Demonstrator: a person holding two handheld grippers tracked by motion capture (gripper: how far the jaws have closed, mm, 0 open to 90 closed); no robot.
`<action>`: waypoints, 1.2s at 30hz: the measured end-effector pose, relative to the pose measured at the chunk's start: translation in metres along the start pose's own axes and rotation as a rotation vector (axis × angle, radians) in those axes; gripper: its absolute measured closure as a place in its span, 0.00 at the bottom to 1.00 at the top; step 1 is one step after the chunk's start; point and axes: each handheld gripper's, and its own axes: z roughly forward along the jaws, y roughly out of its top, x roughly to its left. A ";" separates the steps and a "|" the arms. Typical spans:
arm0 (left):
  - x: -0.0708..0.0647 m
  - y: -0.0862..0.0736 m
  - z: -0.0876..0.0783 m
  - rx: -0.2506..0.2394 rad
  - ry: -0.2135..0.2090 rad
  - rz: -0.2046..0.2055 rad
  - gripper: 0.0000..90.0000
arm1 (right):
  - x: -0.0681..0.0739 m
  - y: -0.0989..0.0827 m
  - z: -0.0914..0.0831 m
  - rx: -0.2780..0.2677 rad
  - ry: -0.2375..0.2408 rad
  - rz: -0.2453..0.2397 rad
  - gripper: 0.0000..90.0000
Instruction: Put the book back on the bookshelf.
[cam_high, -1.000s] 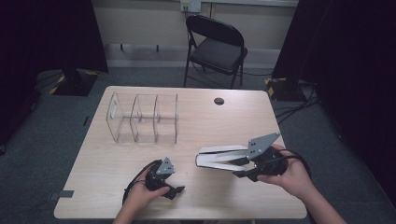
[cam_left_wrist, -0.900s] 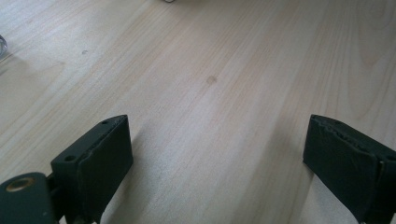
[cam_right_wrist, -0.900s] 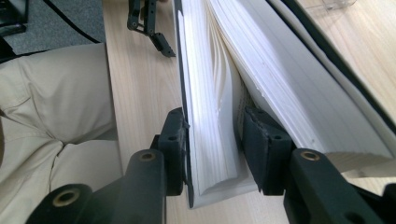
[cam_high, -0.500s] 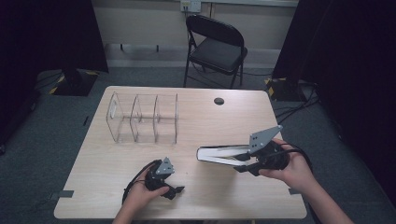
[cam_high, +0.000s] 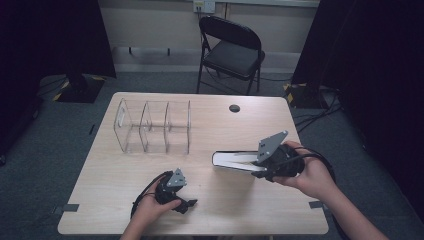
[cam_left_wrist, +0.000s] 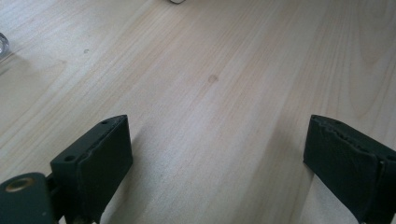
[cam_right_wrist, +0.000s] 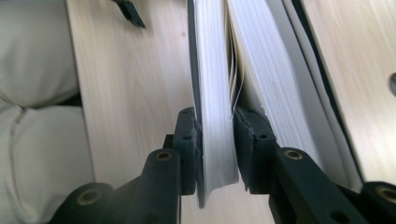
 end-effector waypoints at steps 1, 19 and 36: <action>0.000 0.000 0.000 0.000 0.000 -0.002 0.08 | 0.000 0.002 0.000 0.013 -0.008 -0.003 0.81; 0.000 0.000 0.000 0.005 0.004 0.002 0.08 | -0.019 0.014 -0.002 0.086 -0.042 -0.016 0.83; 0.001 0.000 0.000 0.009 0.003 0.007 0.07 | -0.026 0.017 -0.002 0.114 -0.017 0.005 0.84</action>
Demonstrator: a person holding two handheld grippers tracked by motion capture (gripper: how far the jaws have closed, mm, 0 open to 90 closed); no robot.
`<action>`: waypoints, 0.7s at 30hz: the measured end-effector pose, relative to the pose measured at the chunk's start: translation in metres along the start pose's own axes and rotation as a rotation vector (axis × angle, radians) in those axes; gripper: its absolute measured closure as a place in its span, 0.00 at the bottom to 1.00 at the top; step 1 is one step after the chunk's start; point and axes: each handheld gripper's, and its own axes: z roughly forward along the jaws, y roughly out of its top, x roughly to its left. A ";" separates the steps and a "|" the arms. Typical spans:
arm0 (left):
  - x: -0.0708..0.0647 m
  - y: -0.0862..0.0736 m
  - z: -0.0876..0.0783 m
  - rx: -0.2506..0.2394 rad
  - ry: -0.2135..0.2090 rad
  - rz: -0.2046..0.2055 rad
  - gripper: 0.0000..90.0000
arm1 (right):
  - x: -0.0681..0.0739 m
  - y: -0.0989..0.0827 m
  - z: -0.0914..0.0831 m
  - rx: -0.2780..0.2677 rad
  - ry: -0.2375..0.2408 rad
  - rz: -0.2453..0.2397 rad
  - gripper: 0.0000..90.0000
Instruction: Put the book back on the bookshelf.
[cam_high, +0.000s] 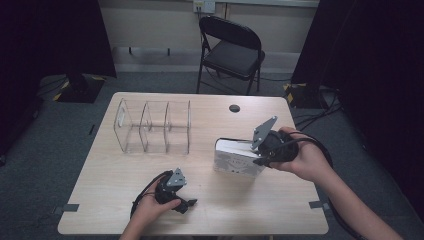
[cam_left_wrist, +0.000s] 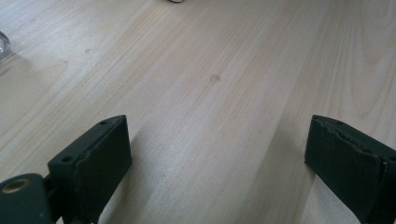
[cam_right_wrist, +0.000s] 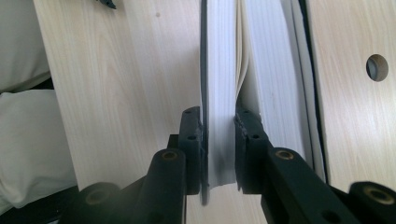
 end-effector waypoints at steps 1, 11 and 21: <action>0.000 0.000 0.000 0.000 0.000 0.000 0.07 | 0.001 0.000 -0.001 0.005 0.005 0.000 0.84; 0.000 0.000 -0.001 0.002 0.001 0.000 0.07 | 0.008 -0.013 -0.010 -0.007 0.039 0.011 0.84; 0.001 -0.001 0.000 -0.001 0.003 -0.003 0.07 | 0.003 -0.022 -0.014 -0.014 0.048 0.031 0.83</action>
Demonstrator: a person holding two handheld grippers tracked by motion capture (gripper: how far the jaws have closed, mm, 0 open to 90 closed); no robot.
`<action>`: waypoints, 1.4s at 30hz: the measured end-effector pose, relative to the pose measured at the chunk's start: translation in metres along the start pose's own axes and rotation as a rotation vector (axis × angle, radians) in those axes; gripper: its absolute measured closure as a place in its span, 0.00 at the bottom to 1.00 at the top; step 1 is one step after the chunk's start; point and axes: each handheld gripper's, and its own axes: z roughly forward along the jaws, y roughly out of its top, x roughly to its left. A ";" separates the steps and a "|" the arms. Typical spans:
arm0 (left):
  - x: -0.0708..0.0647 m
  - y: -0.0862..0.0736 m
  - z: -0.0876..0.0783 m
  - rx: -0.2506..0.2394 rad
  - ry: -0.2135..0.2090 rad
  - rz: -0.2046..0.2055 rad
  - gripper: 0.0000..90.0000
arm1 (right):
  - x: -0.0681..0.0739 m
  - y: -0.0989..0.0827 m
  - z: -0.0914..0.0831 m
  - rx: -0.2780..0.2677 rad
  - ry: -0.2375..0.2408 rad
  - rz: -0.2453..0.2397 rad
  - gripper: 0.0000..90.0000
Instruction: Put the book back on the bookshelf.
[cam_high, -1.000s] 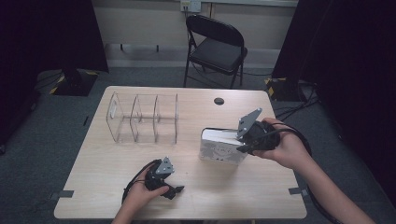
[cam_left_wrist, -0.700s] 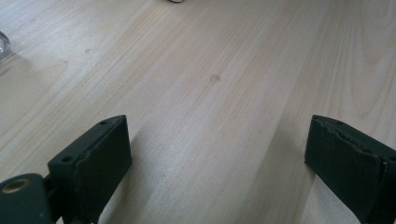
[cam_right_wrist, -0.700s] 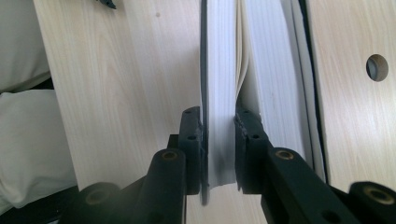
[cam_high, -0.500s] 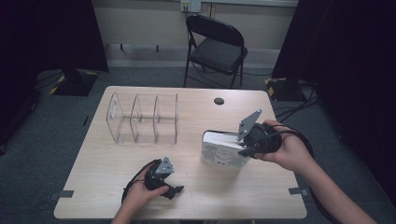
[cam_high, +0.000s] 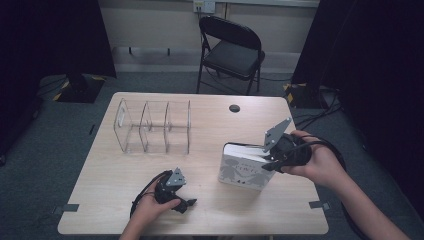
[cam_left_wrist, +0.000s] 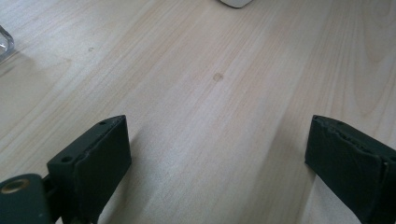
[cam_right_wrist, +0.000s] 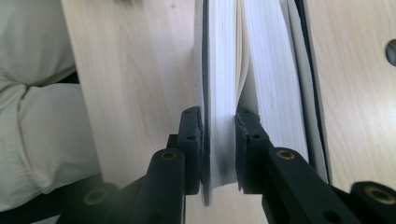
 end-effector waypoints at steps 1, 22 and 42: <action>0.000 0.000 0.000 0.001 0.000 -0.001 0.07 | -0.001 0.000 0.000 0.001 -0.009 0.005 0.82; 0.007 0.017 -0.003 0.048 -0.004 -0.017 0.18 | -0.012 -0.007 0.002 -0.050 -0.017 0.023 0.80; 0.002 0.098 -0.004 0.125 -0.092 0.068 0.19 | -0.014 -0.012 0.001 -0.063 -0.008 0.041 0.77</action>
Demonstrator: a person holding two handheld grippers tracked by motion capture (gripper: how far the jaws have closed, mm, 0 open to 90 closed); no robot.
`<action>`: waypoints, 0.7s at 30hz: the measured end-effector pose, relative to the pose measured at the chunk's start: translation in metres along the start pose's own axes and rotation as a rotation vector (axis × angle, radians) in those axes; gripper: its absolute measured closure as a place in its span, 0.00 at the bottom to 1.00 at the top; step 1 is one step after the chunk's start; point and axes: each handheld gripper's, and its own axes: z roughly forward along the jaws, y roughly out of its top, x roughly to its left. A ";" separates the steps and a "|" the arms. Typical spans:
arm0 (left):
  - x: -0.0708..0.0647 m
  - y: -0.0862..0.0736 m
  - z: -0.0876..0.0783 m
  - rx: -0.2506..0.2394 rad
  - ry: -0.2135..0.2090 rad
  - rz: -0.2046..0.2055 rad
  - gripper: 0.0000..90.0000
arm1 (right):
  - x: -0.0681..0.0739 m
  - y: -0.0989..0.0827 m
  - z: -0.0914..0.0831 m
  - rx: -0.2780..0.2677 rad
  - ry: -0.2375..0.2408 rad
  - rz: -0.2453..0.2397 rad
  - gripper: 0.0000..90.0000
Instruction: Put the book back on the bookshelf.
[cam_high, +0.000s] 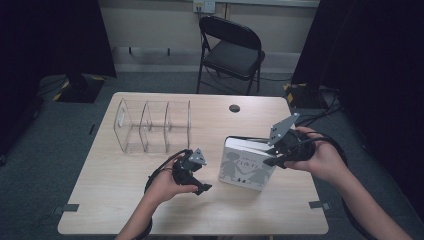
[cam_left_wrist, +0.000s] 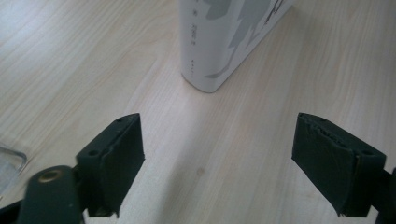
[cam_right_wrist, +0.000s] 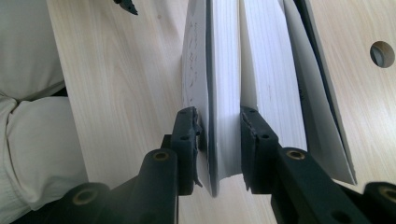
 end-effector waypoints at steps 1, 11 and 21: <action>0.000 0.003 -0.001 -0.002 0.002 0.000 0.18 | 0.000 -0.001 0.000 -0.005 -0.001 -0.002 0.77; 0.004 0.029 -0.020 0.038 -0.013 0.006 0.18 | -0.001 0.000 0.000 -0.005 0.008 0.002 0.77; 0.010 0.053 -0.038 0.062 -0.005 -0.011 0.18 | 0.000 0.001 0.000 0.002 -0.001 -0.001 0.78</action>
